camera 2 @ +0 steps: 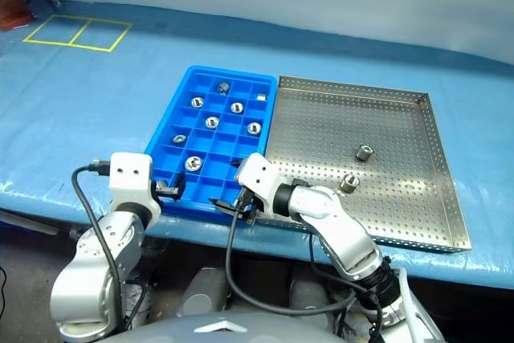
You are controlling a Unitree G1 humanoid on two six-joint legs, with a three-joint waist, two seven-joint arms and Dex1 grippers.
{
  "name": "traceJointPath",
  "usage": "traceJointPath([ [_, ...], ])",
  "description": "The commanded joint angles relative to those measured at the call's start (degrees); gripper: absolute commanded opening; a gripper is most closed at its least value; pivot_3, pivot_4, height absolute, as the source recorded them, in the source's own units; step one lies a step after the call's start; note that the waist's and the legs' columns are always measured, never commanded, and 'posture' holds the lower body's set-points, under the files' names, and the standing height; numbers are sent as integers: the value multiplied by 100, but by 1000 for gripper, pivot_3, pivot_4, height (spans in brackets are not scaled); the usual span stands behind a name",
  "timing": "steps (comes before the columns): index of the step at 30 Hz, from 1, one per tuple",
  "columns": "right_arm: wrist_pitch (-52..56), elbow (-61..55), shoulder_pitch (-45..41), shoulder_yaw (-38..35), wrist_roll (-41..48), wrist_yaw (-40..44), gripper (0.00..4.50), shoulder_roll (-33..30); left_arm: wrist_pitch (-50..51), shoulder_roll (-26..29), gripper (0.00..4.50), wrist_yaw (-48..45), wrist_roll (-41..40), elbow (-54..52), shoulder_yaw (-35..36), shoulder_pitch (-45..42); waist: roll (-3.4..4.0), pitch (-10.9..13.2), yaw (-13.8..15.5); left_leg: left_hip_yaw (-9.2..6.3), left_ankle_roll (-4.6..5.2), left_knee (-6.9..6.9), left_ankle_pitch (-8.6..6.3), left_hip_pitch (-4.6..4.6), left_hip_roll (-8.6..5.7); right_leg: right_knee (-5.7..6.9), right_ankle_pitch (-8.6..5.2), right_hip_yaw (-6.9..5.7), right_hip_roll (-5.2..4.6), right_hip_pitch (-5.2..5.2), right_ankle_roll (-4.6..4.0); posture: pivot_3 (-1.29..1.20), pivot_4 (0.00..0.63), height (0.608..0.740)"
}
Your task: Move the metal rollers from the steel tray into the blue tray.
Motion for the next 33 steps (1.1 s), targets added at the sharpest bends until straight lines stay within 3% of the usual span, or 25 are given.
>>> traceJointPath([
  [1,37,-389,85,-397,-47,-376,4500,82,-1231,-188,4462,106,-166,505,130,-306,0,0,-11,3,-1,1,0,0,-2,-3,0,1,-3,1,1,216,150,740],
  [6,811,-585,143,-1265,-216,-1421,4500,365,-3168,-145,4462,-158,-326,1758,-223,-531,0,0,-91,13,1,-2,-1,-4,-7,-6,10,10,-11,-5,-8,115,150,740],
  [12,2154,-433,-151,-2608,-502,-2674,4500,773,-4389,73,4462,-1124,-792,2560,-721,-610,1,0,-260,19,2,-2,-1,-13,-9,-8,21,14,-11,-13,-26,51,150,740],
  [21,2239,996,-817,-3270,-623,-3209,4500,876,-4597,331,4462,-2189,-1469,3062,-1147,-488,15,-2,-721,23,6,-6,-1,-2,-5,1,21,20,-4,-9,-24,19,150,740],
  [33,1645,2738,-1505,-3541,-502,-3303,4500,936,-4687,726,4462,-2709,-1537,3008,-1627,-233,27,0,-777,26,8,-5,-1,-1,-4,1,23,28,-1,-8,-14,38,150,740],
])
